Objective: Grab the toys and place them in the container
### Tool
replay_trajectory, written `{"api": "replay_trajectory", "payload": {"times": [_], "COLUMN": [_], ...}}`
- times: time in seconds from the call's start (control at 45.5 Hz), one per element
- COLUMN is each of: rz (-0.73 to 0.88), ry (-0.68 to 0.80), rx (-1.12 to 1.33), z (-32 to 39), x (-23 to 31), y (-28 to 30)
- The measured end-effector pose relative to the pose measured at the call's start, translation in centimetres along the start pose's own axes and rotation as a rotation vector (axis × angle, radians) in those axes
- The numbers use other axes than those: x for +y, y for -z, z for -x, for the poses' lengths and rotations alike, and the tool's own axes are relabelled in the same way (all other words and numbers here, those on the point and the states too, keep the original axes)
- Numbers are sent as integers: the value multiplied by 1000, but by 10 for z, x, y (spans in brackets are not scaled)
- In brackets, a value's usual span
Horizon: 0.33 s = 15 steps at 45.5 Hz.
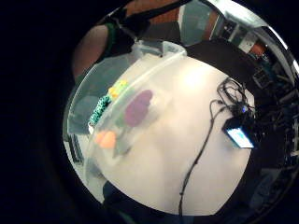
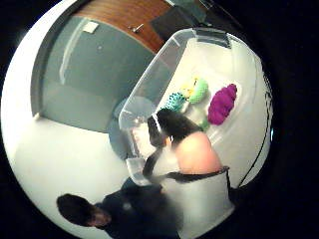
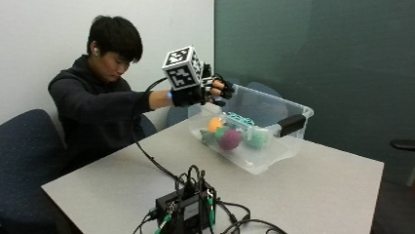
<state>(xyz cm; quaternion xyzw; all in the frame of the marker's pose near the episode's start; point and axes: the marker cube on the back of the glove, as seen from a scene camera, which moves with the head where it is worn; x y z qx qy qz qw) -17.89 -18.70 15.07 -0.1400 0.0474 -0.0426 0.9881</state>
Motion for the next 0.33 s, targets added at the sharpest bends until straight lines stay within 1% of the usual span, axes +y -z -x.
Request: {"api": "replay_trajectory", "payload": {"times": [0.154,0.264,0.33], "rz": [-97,-202,-229], "ry": [15,5,2], "rx": [-22,-127,-173], "z": [-34,-58,-70], "x": [40,81,96], "y": [32,50,55]}}
